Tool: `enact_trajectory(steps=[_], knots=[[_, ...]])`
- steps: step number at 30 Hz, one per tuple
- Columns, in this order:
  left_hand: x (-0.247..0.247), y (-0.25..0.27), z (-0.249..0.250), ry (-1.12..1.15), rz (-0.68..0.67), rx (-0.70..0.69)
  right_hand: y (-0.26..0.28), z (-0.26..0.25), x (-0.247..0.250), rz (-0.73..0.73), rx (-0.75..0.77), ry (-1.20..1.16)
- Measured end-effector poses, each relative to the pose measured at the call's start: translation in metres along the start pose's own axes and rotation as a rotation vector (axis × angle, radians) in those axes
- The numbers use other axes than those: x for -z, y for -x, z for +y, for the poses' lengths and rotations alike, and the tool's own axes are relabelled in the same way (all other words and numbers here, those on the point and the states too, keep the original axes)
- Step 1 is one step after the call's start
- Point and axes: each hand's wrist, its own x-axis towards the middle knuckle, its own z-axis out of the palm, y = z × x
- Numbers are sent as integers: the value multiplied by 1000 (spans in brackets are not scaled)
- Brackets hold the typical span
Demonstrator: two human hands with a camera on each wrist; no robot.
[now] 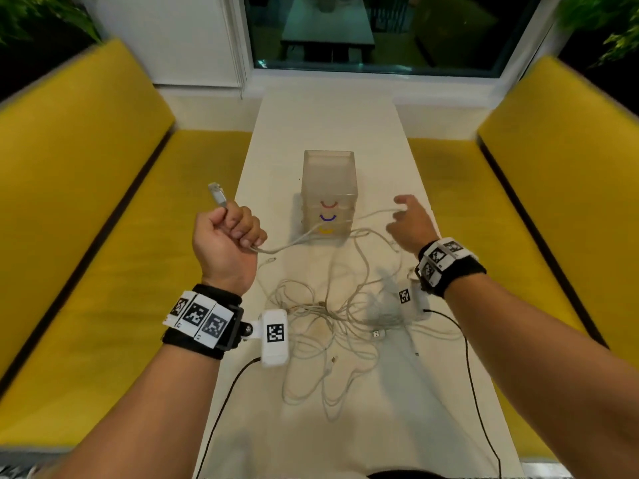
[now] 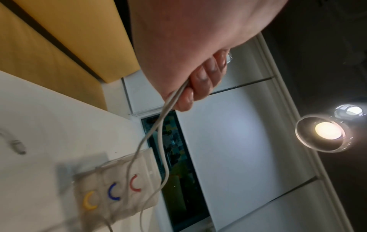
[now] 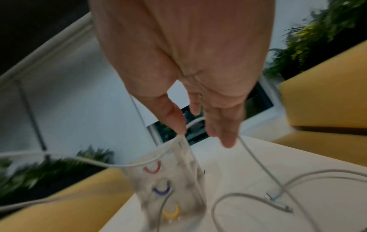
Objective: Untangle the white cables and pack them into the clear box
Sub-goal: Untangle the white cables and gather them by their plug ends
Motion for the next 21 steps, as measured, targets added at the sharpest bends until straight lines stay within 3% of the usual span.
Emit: enact_trajectory(steps=[3, 6, 10, 12, 17, 21], knots=[[9, -2, -14, -4, 66, 22, 25, 4, -27, 39, -16, 262], [13, -4, -25, 8, 116, 26, 50, 0, -53, 70, 221, 301], [15, -5, -39, -22, 118, 31, 77, -7, -86, -415, 397, 301], [17, -4, -43, -33, 111, 35, 86, -1, -104, -558, 426, 335], [23, -3, -48, -44, 114, 27, 97, 19, -142, -766, 414, 435], [22, -2, -49, -61, 120, 24, 105, 21, -174, -769, 437, 486]])
